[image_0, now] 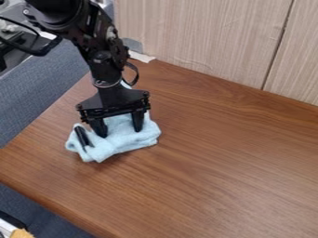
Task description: Move the cloth from left to right of the table
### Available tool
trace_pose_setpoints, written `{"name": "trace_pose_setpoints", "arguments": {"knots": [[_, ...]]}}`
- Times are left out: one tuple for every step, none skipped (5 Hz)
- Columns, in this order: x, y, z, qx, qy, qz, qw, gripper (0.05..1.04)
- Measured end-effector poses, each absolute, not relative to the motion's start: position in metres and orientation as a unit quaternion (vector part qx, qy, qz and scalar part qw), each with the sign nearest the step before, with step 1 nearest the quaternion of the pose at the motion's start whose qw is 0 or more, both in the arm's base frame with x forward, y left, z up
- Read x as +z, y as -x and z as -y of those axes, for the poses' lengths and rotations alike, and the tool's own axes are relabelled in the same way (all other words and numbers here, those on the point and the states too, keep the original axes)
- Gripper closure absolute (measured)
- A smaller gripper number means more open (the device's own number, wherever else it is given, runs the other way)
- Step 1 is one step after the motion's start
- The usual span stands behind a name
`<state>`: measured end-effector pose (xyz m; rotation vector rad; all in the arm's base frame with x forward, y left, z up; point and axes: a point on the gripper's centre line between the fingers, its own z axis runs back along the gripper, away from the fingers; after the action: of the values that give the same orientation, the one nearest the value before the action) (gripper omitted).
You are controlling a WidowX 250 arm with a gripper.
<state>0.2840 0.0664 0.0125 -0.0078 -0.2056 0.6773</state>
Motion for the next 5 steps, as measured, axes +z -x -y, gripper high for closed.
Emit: {"name": "trace_pose_setpoints", "arguments": {"knots": [[0.013, -0.286, -0.060, 0.331, 0.006, 0.101, 0.938, 0.082], [0.010, -0.284, -0.039, 0.317, 0.011, 0.098, 0.943, 0.083], [0.012, -0.277, 0.000, 0.274, 0.022, 0.092, 0.957, 0.085], [0.013, -0.261, 0.029, 0.242, 0.030, 0.085, 0.966, 0.085], [0.015, -0.245, 0.055, 0.207, 0.039, 0.082, 0.974, 0.085]]}}
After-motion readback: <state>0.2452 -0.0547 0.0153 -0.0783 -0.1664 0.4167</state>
